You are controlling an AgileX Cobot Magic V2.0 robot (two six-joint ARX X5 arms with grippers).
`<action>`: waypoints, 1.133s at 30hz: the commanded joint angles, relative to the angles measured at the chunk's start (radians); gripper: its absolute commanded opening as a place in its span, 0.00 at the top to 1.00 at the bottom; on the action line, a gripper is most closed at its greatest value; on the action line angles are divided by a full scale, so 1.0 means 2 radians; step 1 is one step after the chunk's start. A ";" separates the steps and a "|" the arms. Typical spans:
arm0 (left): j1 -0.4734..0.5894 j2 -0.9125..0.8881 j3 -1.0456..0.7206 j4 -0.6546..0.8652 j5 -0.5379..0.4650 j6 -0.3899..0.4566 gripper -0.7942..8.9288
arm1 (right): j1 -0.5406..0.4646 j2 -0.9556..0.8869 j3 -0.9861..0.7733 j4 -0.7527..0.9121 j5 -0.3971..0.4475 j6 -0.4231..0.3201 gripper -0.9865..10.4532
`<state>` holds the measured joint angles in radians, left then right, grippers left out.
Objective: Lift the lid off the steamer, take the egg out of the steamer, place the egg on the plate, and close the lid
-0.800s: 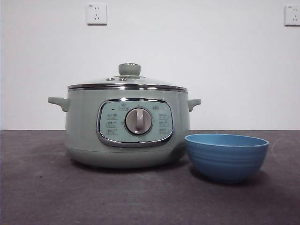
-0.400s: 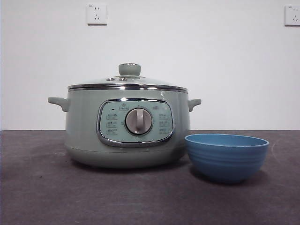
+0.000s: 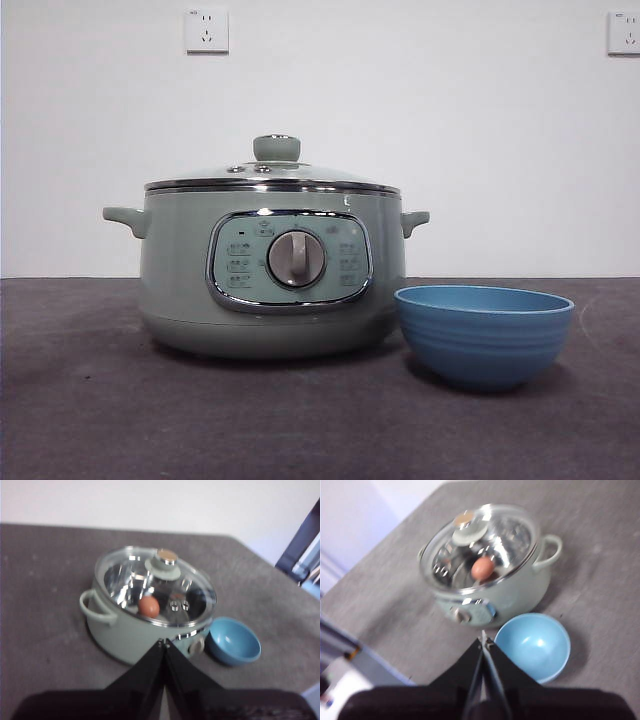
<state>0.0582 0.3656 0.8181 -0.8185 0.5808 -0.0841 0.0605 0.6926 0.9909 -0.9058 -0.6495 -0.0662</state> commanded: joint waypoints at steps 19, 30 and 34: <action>0.000 0.057 0.053 -0.050 0.029 0.056 0.35 | 0.013 0.024 0.023 -0.039 -0.003 -0.039 0.44; -0.024 0.139 0.053 0.057 0.041 0.052 0.35 | 0.013 0.026 0.023 -0.033 -0.002 -0.034 0.44; -0.055 0.191 0.053 0.127 0.038 0.038 0.36 | 0.013 0.032 0.023 -0.033 -0.002 -0.032 0.44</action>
<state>-0.0357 0.7258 0.9222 -0.6022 0.6575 0.0067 0.0853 0.7528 1.0325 -0.9779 -0.6540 -0.1360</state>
